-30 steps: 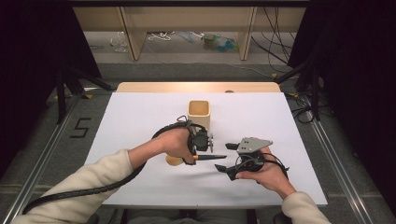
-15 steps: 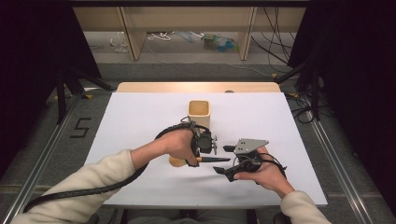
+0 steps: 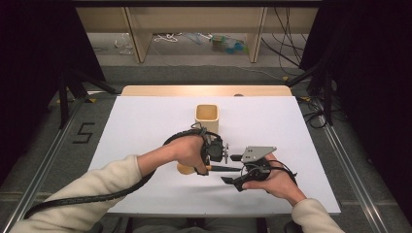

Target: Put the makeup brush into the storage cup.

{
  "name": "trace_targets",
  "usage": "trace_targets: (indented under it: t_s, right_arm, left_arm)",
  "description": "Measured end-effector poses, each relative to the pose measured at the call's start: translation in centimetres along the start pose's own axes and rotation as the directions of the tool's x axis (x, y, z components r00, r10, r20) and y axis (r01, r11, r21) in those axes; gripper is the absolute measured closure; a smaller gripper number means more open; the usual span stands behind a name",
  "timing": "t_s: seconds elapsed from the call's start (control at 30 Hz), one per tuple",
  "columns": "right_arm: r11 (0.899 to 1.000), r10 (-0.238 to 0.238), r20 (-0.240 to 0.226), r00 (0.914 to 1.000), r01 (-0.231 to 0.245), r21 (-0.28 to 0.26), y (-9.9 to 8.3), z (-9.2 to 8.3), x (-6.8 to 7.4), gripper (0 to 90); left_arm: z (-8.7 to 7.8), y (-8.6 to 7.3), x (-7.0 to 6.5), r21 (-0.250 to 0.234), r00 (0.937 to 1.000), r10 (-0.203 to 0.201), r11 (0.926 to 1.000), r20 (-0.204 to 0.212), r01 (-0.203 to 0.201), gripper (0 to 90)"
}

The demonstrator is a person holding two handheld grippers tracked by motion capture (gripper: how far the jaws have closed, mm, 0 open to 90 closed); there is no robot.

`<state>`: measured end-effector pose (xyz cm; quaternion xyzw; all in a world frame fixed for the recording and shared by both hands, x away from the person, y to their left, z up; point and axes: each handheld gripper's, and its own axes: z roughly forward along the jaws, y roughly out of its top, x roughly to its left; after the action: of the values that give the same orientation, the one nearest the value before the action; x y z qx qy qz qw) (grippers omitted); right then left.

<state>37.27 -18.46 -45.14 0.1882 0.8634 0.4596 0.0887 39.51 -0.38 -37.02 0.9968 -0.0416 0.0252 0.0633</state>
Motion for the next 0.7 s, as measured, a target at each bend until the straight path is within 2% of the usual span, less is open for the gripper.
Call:
trace_targets:
  t_s: [0.13, 0.17, 0.47, 0.63, 0.7]
  right_arm:
    - [1.000, -0.005, -0.002, 1.0000, 0.005, 0.001, 0.0, 0.1, 0.1, 21.9]
    - [1.000, -0.005, -0.004, 1.0000, 0.005, 0.003, 0.0, 0.1, 0.1, 22.7]
    - [0.999, -0.037, -0.025, 0.9990, 0.037, 0.028, 0.0, 0.2, 0.3, 33.0]
    - [0.998, -0.037, -0.039, 0.9986, 0.038, 0.049, 0.0, 0.2, 0.5, 38.3]
    - [0.997, -0.054, -0.039, 0.9978, 0.056, 0.054, 0.0, 0.3, 0.5, 39.6]
  left_arm:
    - [0.0, 0.3, 0.0, 0.003, 0.9999, 0.011, 0.9999, 0.005, -0.011, 63.7]
    - [0.1, 0.4, 0.0, 0.002, 0.9997, 0.015, 0.9999, 0.020, -0.015, 63.7]
    - [0.2, 0.8, -0.2, 0.010, 0.9996, 0.018, 0.9998, 0.022, -0.018, 63.7]
    - [0.1, 1.1, -0.2, 0.013, 0.9995, 0.021, 0.9997, 0.025, -0.021, 63.7]
    - [0.1, 1.1, -0.2, 0.014, 0.9995, 0.020, 0.9997, 0.024, -0.021, 63.7]
